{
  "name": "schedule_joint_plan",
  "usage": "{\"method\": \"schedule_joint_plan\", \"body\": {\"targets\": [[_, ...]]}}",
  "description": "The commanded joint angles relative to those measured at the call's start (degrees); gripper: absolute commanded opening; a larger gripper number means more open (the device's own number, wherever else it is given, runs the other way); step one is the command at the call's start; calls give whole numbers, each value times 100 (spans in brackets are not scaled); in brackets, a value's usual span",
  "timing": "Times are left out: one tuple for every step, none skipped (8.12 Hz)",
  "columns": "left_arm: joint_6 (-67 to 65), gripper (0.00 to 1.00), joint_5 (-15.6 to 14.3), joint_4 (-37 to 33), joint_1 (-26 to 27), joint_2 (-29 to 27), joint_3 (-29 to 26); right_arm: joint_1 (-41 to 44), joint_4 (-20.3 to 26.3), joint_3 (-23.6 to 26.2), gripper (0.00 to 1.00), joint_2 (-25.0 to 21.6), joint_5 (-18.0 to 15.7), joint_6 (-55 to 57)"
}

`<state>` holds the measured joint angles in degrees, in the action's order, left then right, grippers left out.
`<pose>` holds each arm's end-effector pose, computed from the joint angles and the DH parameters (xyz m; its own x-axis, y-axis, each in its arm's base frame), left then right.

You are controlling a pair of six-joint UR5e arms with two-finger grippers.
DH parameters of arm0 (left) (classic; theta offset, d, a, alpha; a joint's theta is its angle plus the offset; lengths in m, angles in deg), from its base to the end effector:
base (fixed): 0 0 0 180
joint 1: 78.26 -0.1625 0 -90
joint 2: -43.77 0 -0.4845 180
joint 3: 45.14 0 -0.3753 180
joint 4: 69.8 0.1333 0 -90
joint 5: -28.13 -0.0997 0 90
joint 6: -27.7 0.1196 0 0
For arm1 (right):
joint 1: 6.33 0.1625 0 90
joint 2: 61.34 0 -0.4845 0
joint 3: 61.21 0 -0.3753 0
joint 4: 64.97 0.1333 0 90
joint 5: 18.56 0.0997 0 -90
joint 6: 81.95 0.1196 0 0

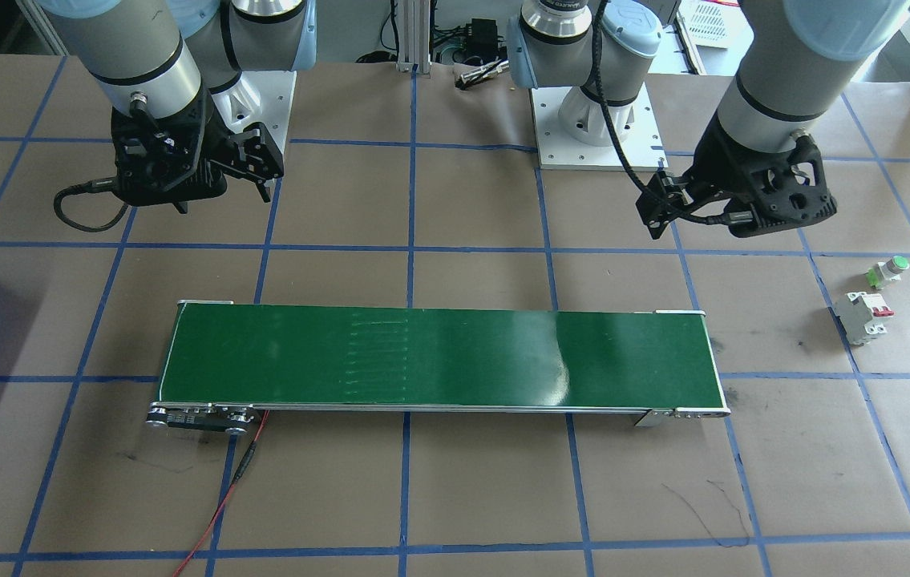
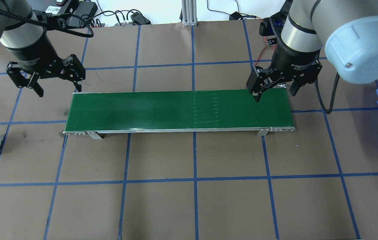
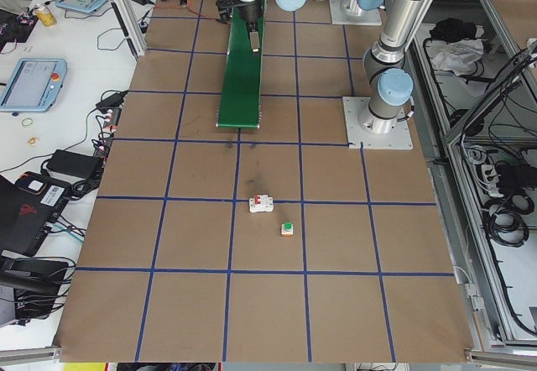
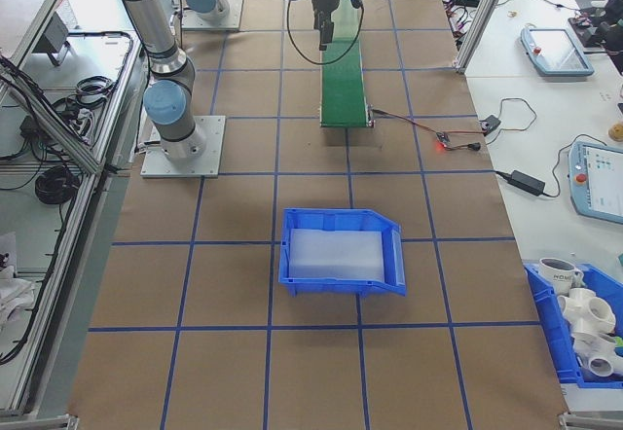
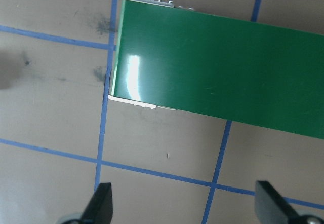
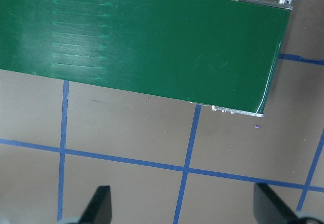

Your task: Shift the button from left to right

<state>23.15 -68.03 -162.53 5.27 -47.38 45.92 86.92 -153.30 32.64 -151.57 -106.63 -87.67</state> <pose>-0.0663 -0.4844 0.5054 -0.9769 -0.1811 -0.1134 -0.1904 0.9787 0.0774 0.1632 -0.4523 0.4951 -0.9874 -0.1524 -0.0426 -0.1556 0.9839 0.0884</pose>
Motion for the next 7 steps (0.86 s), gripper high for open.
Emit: {"method": "schedule_joint_plan", "body": {"targets": [[50, 100, 262, -280, -755, 1, 25, 0, 0, 1, 100, 6, 0, 0], [216, 100, 264, -281, -1298, -8, 25, 0, 0, 1, 100, -3, 0, 17], [279, 100, 194, -246, -1730, -95, 8, 0, 0, 1, 100, -3, 0, 18], [871, 100, -15, -193, -2047, -149, 25, 0, 0, 1, 100, -3, 0, 18], [1521, 100, -87, -149, -2538, -210, -1, 0, -9, 1, 100, -3, 0, 0], [1971, 100, -488, 173, -3230, -472, -53, 0, -9, 1, 100, -3, 9, 0], [2724, 100, -683, 637, -3837, -692, -62, 0, 0, 1, 100, -3, 9, 17]]}}
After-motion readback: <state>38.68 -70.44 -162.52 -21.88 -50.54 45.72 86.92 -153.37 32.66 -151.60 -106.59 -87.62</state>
